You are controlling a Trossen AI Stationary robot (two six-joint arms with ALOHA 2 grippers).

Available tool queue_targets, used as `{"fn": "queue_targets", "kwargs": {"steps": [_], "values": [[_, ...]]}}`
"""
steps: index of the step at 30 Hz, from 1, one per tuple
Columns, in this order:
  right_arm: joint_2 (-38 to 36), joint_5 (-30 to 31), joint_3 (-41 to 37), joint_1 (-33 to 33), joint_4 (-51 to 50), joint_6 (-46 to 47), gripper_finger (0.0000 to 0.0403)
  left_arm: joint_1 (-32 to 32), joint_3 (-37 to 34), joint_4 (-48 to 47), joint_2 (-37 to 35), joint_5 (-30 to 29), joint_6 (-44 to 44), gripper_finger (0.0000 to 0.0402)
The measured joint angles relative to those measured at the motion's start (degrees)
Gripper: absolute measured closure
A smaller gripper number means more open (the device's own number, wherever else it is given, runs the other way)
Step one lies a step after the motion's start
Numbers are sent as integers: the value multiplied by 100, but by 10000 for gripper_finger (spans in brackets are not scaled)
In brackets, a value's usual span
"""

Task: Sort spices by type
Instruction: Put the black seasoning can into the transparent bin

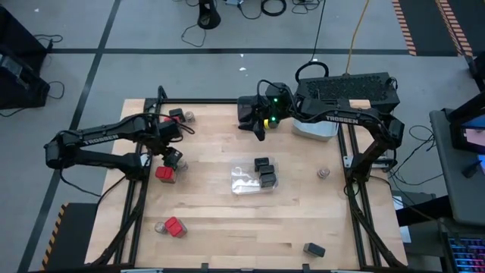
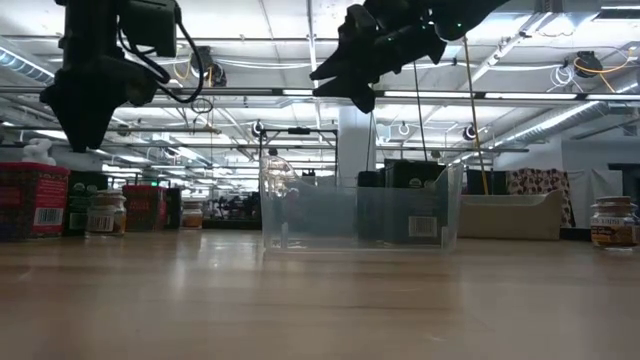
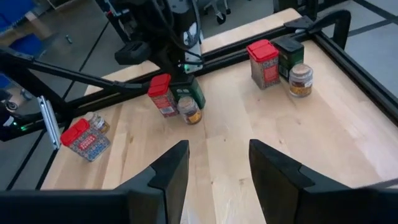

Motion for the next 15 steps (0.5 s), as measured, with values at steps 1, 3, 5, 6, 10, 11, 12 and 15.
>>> {"fn": "queue_targets", "kwargs": {"steps": [1,3,5,6,10,11,12,15], "values": [[0,2,0,2,-36,-2,252,-55,0,-1,0,-87,0,196],[0,2,0,20,-129,-2,252,-170,0,-1,0,-291,-8,196],[0,5,0,45,-270,-29,252,-272,0,15,0,-406,-48,196],[0,5,0,71,-335,-42,252,-318,0,31,0,-430,-82,196],[0,4,0,153,-446,-151,252,-461,0,31,0,-477,-321,196],[0,4,0,170,-460,-165,252,-499,0,34,0,-478,-364,196],[0,4,0,192,-465,-174,252,-540,0,37,0,-476,-432,196],[0,4,0,237,-463,-210,252,-651,0,32,0,-476,-542,196]]}}
